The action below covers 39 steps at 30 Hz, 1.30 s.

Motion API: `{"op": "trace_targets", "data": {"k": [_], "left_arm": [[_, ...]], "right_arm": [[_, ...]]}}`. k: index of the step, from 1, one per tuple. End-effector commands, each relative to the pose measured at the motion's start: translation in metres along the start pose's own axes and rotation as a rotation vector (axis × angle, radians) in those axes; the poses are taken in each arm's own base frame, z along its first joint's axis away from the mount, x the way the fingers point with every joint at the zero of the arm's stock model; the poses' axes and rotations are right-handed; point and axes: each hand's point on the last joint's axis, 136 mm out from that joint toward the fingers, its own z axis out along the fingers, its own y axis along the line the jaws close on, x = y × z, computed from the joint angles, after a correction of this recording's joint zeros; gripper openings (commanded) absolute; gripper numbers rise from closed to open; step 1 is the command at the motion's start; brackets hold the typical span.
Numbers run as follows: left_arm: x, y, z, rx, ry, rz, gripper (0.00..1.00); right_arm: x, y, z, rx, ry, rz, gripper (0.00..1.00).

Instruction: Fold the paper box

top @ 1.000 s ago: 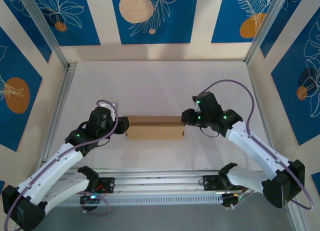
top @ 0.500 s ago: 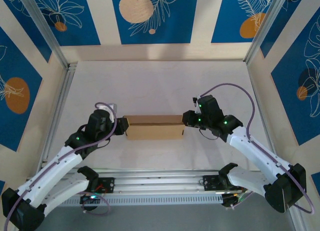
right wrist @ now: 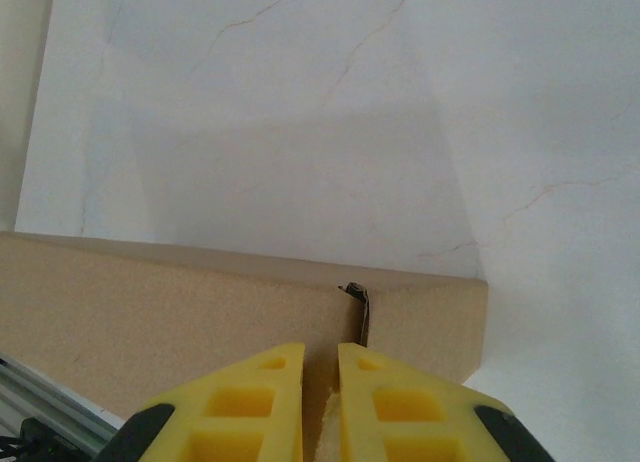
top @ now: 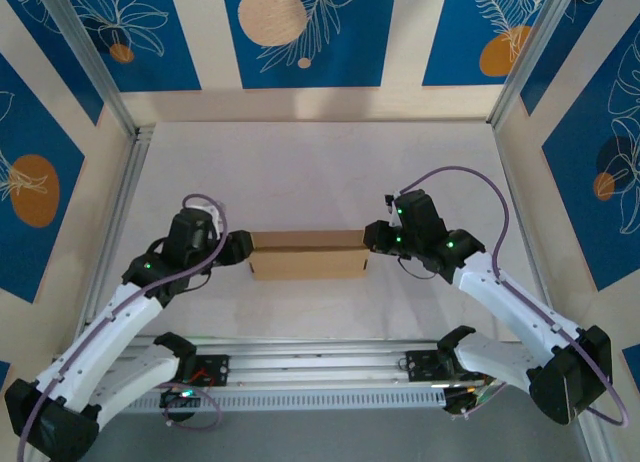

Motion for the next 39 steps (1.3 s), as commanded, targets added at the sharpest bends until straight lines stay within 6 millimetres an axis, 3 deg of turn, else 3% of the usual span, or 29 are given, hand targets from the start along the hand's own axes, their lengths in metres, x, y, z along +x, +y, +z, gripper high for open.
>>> {"op": "trace_targets", "data": {"k": [1,9,16,24,31,39], "left_arm": [[0.006,0.000,0.000,0.043,0.063,-0.008,0.59],[0.018,-0.007,0.019,0.179,0.083,-0.126,0.51],[0.044,0.012,0.032,0.133,0.135,-0.213,0.33],[0.066,0.020,0.041,0.154,0.167,-0.328,0.17],[0.083,0.031,0.048,0.130,0.185,-0.394,0.08],[0.091,0.039,0.050,0.096,0.201,-0.391,0.06]], "right_arm": [[0.037,-0.033,0.005,0.131,0.149,0.015,0.17],[0.036,-0.032,0.007,0.129,0.152,0.011,0.16],[0.037,-0.035,0.009,0.127,0.156,0.020,0.15],[0.045,-0.041,0.012,0.114,0.175,0.064,0.14],[0.055,-0.049,0.019,0.092,0.197,0.133,0.13],[0.071,-0.062,0.029,0.135,0.254,0.178,0.08]]}}
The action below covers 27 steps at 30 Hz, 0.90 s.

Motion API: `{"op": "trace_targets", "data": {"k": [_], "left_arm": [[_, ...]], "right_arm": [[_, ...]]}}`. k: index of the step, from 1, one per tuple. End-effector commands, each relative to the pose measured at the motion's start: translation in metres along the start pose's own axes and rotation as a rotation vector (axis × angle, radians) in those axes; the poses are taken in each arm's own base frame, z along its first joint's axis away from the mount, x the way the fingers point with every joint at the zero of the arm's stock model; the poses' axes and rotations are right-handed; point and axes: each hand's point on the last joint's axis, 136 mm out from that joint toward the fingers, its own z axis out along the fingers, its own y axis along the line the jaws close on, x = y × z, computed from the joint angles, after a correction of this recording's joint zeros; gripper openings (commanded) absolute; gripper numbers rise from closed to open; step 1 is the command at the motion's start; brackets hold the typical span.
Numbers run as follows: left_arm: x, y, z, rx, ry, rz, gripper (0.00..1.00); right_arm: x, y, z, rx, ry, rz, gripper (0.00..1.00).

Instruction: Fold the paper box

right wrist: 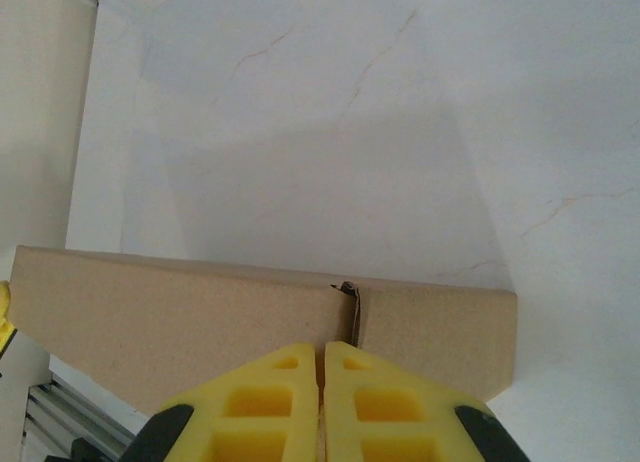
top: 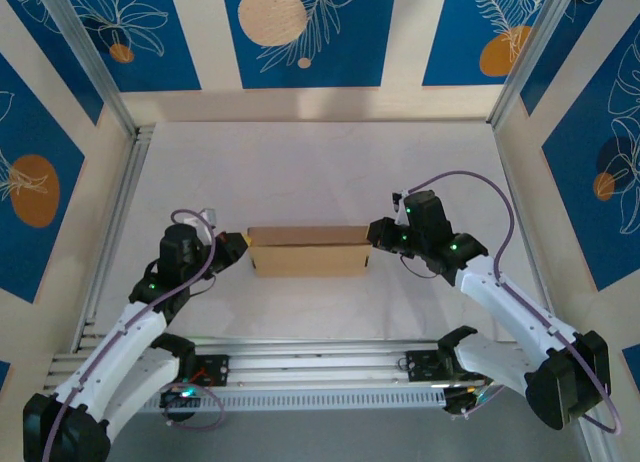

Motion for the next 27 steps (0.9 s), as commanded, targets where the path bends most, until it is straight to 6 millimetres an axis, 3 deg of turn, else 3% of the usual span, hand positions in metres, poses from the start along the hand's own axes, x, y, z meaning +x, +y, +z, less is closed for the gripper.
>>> {"op": "trace_targets", "data": {"k": [1,5,11,16,23,27], "left_arm": [[0.062,0.073,-0.001,-0.248,0.209,-0.109,0.06],[0.058,0.070,-0.003,-0.256,0.205,-0.090,0.06],[0.053,0.067,-0.007,-0.269,0.198,-0.054,0.06],[0.049,0.064,-0.007,-0.269,0.196,-0.042,0.07],[0.046,0.061,-0.008,-0.272,0.200,-0.022,0.08],[0.046,0.060,-0.008,-0.271,0.202,-0.018,0.08]], "right_arm": [[0.074,-0.064,0.017,0.217,0.276,0.099,0.07],[0.073,-0.057,0.017,0.194,0.285,0.087,0.08],[0.038,-0.023,-0.009,0.107,0.152,0.002,0.32],[0.017,-0.009,-0.025,0.036,0.096,-0.010,0.38],[0.018,-0.008,-0.020,-0.073,0.136,0.061,0.48],[0.027,-0.011,-0.013,-0.086,0.176,0.077,0.46]]}}
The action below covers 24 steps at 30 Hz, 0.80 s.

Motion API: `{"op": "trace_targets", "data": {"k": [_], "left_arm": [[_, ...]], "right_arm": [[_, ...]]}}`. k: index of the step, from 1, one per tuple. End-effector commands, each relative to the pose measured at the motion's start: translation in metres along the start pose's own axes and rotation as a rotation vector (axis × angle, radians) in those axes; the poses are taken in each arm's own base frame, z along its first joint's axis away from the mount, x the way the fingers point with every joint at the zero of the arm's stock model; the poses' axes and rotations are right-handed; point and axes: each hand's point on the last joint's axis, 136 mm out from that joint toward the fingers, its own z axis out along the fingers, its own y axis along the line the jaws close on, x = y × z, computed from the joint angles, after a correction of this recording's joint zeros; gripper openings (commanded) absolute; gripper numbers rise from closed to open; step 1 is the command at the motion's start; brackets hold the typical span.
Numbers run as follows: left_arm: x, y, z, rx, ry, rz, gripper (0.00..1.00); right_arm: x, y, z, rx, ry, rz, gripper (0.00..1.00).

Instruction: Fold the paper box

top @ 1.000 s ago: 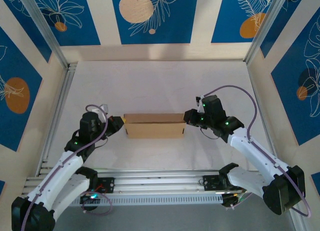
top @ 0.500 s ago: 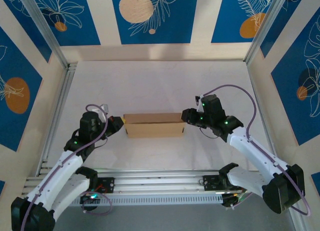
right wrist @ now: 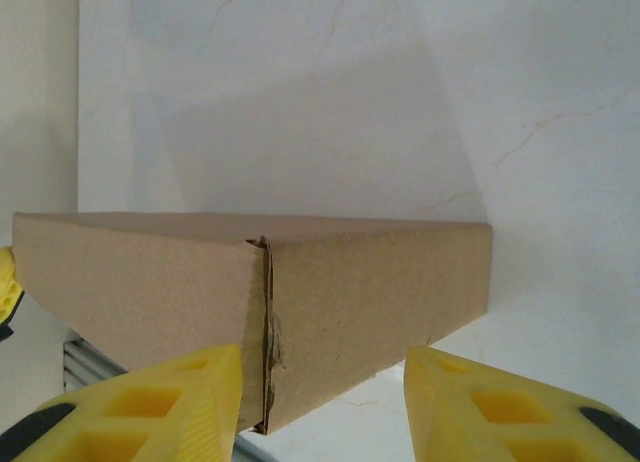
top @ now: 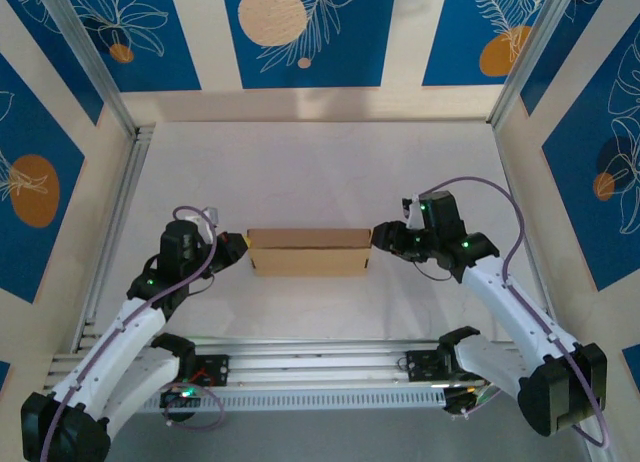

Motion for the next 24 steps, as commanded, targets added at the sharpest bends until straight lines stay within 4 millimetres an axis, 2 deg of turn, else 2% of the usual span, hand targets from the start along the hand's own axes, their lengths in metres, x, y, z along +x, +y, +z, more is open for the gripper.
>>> {"op": "trace_targets", "data": {"k": [1,8,12,14,18,24], "left_arm": [[0.048,0.057,0.001,-0.215,0.172,-0.065,0.08],[0.046,0.055,0.001,-0.211,0.173,-0.063,0.08],[0.045,0.055,0.002,-0.213,0.175,-0.058,0.08],[0.046,0.055,0.001,-0.216,0.175,-0.056,0.09],[0.045,0.056,0.001,-0.223,0.175,-0.048,0.08],[0.044,0.055,0.000,-0.226,0.173,-0.043,0.09]], "right_arm": [[0.016,0.000,0.007,-0.042,0.077,0.010,0.45],[0.038,-0.029,0.018,0.109,0.130,0.012,0.31],[0.043,-0.044,0.017,0.212,0.137,-0.006,0.29],[0.037,-0.039,0.011,0.203,0.110,-0.026,0.29],[0.022,-0.015,-0.002,0.140,0.054,-0.072,0.31],[0.009,0.014,-0.011,0.048,0.040,-0.092,0.38]]}}
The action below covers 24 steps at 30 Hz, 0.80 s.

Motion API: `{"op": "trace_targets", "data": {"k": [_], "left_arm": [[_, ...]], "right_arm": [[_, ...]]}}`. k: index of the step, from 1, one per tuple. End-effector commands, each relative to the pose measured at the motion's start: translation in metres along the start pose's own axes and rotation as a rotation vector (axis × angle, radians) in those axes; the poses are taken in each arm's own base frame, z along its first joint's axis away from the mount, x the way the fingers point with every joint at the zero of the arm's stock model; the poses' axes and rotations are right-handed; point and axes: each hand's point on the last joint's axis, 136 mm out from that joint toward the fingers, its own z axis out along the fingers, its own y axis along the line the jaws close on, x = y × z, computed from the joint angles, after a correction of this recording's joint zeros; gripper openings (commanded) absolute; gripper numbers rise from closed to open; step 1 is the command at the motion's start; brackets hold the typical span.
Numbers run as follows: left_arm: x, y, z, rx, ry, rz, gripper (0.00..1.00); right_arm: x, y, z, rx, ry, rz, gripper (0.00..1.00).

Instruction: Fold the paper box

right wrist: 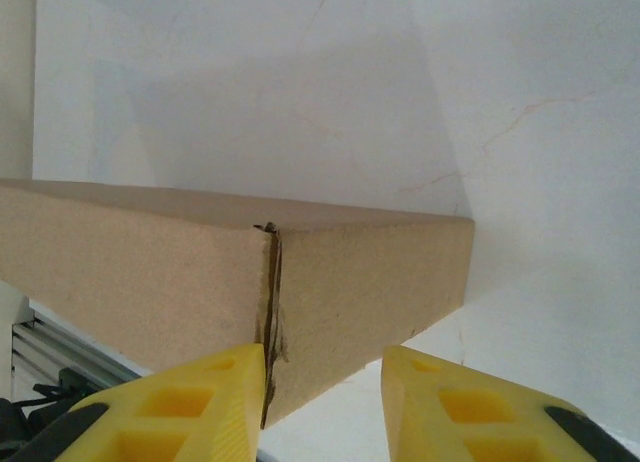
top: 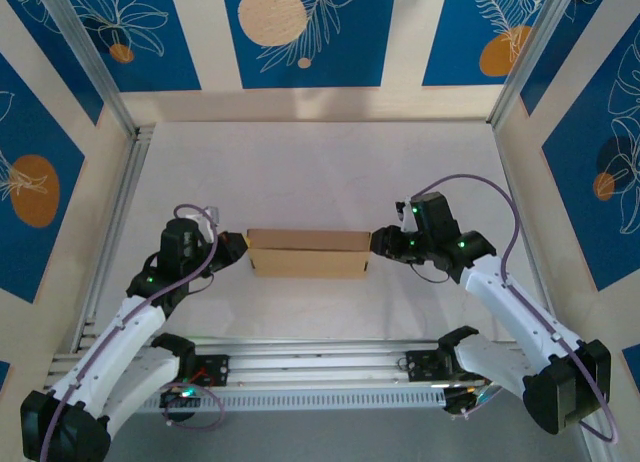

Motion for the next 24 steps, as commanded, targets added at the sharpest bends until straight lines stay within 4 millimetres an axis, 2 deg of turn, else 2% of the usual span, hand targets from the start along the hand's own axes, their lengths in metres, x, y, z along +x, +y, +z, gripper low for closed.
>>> {"op": "trace_targets", "data": {"k": [1,7,11,15,24], "left_arm": [[0.046,0.054,0.001,-0.205,0.166,-0.064,0.09],[0.046,0.052,0.001,-0.201,0.169,-0.063,0.09],[0.045,0.050,0.000,-0.196,0.167,-0.059,0.09],[0.044,0.050,0.000,-0.194,0.164,-0.060,0.09],[0.049,0.054,0.003,-0.192,0.175,-0.085,0.09]], "right_arm": [[-0.001,0.014,-0.009,-0.041,0.024,-0.017,0.39],[-0.008,0.024,-0.014,-0.087,0.001,0.003,0.40],[-0.004,0.025,-0.007,-0.107,0.033,0.015,0.40],[0.006,0.013,0.005,-0.078,0.068,0.036,0.36],[0.042,-0.023,0.035,0.062,0.193,0.059,0.25]]}}
